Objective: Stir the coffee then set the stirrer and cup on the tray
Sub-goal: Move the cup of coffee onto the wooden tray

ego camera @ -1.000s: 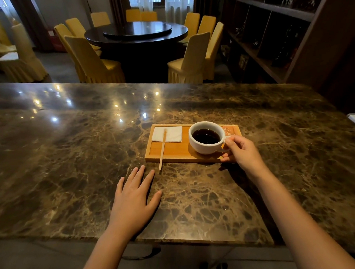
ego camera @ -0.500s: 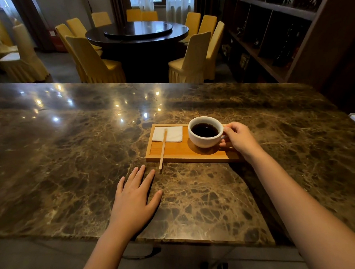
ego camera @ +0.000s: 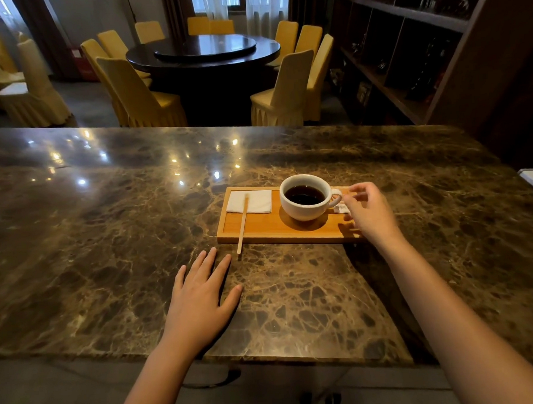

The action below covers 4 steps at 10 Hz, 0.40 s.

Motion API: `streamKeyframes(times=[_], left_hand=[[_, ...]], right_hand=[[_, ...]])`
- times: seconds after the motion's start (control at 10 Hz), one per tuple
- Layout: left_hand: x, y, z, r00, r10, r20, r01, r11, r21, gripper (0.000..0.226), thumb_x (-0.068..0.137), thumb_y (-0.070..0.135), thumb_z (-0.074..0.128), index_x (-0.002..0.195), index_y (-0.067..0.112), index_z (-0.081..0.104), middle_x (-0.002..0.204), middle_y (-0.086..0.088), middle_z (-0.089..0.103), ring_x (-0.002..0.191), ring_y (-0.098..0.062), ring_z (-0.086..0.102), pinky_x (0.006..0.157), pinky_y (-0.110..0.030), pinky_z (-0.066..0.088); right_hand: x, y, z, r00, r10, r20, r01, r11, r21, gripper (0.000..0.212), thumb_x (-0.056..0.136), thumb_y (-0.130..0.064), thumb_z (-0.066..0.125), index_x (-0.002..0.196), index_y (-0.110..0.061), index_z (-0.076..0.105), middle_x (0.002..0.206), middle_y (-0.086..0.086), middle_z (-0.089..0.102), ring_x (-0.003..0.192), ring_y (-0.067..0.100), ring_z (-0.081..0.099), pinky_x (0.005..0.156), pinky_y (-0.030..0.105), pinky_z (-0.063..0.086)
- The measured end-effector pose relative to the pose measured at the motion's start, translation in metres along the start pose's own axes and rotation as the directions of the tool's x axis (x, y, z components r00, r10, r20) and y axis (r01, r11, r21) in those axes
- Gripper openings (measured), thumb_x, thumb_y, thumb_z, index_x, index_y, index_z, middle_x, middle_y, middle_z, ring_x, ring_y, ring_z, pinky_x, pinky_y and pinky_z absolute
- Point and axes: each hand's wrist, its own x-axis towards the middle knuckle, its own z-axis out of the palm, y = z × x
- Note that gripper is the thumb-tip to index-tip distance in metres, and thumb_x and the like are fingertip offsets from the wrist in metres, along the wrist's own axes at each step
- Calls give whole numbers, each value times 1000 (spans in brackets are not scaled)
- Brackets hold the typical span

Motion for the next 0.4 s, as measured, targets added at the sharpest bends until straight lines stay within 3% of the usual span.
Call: streamKeyframes(times=[0.1, 0.3, 0.4], left_hand=[[0, -1, 0, 1000, 8, 2, -9, 1000, 17, 72, 77, 64, 15, 139, 28, 24, 151, -4, 18, 138, -15, 7, 112, -46, 6], [4, 1, -2, 1000, 9, 9, -9, 1000, 29, 73, 76, 64, 13, 139, 28, 24, 150, -4, 19, 137, -16, 8, 111, -46, 8], [-5, 4, -1, 1000, -5, -4, 5, 997, 78, 71, 77, 61, 15, 137, 25, 32, 147, -6, 29, 136, -20, 19, 108, -48, 17]], right_hand=[[-36, 13, -7, 980, -194, 37, 192, 892, -409, 15, 91, -28, 52, 99, -17, 59, 102, 3, 57, 88, 15, 53, 69, 31, 48], [-91, 26, -4, 939, -286, 190, 340, 698, -630, 24, 90, -36, 49, 109, -23, 56, 113, -3, 56, 108, 15, 49, 92, 34, 42], [-111, 33, 0, 936, -286, 206, 349, 673, -652, 27, 89, -36, 51, 112, -23, 57, 114, -2, 57, 109, 16, 50, 93, 34, 41]])
